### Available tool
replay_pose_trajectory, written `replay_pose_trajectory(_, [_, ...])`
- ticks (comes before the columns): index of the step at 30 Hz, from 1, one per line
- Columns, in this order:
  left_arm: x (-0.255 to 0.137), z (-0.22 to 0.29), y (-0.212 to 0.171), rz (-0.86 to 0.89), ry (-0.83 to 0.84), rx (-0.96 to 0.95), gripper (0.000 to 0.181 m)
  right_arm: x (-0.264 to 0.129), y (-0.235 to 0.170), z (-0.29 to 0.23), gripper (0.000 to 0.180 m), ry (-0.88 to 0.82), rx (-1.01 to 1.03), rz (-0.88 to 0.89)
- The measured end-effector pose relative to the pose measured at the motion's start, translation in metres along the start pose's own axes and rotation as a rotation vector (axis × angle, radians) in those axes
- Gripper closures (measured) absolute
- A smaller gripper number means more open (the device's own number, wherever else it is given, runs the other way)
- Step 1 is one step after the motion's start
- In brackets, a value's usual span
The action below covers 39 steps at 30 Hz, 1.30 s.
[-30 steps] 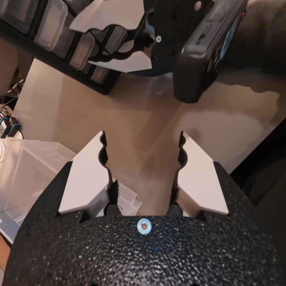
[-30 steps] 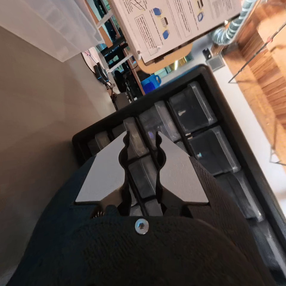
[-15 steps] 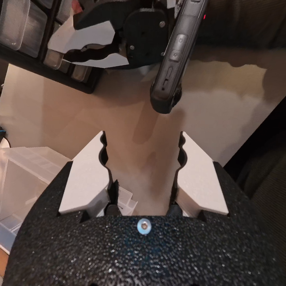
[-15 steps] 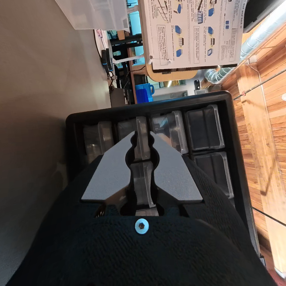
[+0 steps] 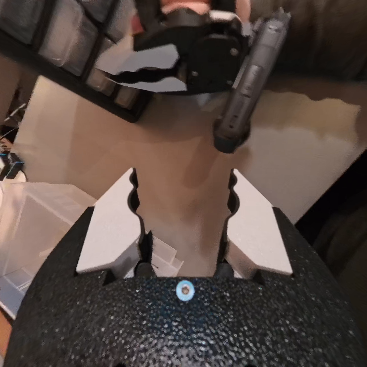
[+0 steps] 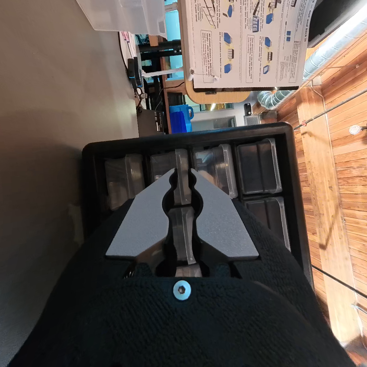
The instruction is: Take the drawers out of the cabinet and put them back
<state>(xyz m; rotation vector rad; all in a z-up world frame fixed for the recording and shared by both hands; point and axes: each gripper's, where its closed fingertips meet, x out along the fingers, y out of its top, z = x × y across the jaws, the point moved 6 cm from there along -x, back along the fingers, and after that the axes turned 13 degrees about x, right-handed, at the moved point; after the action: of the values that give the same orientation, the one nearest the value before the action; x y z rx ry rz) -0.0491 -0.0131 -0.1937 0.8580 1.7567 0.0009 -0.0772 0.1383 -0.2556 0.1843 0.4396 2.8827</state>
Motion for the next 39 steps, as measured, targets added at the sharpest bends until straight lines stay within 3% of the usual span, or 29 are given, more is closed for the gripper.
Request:
replay_pose_trajectory(8, [-0.013, -0.09, 0.034, 0.297, 0.135, -0.312, 0.088, -0.009, 0.005, -0.001, 0.17, 0.001, 0.009, 0.0])
replay_pose_trajectory(10, [-0.015, -0.113, 0.04, 0.344, 0.156, -0.363, 0.089, -0.01, 0.007, 0.0, 0.147, 0.005, 0.042, 0.018])
replay_pose_trajectory(12, [-0.012, -0.133, 0.041, 0.373, 0.178, -0.414, 0.09, -0.007, 0.005, -0.001, 0.14, 0.031, 0.071, 0.009])
replay_pose_trajectory(19, [0.009, -0.158, 0.04, 0.429, 0.191, -0.452, 0.095, -0.005, 0.001, -0.002, 0.162, 0.026, 0.027, -0.039])
replay_pose_trajectory(24, [0.006, -0.16, 0.043, 0.474, 0.196, -0.431, 0.1, -0.027, 0.013, -0.003, 0.165, 0.043, 0.034, -0.014])
replay_pose_trajectory(25, [0.007, -0.159, 0.042, 0.476, 0.181, -0.431, 0.1, -0.032, 0.016, -0.004, 0.16, 0.053, 0.033, 0.001])
replay_pose_trajectory(29, [0.01, -0.155, 0.043, 0.47, 0.151, -0.411, 0.098, -0.032, 0.017, -0.007, 0.091, 0.085, 0.09, 0.007])
replay_pose_trajectory(30, [0.009, -0.155, 0.044, 0.473, 0.149, -0.406, 0.098, -0.026, 0.013, -0.009, 0.087, 0.096, 0.091, -0.028])
replay_pose_trajectory(32, [0.009, -0.155, 0.045, 0.486, 0.15, -0.403, 0.098, -0.015, 0.005, -0.013, 0.09, 0.1, 0.067, -0.078])
replay_pose_trajectory(35, [0.012, -0.158, 0.047, 0.506, 0.146, -0.414, 0.096, -0.012, 0.006, -0.014, 0.135, 0.047, -0.026, -0.091])
replay_pose_trajectory(39, [0.011, -0.157, 0.061, 0.636, 0.041, -0.445, 0.076, -0.029, 0.02, -0.015, 0.136, 0.061, -0.034, -0.074])
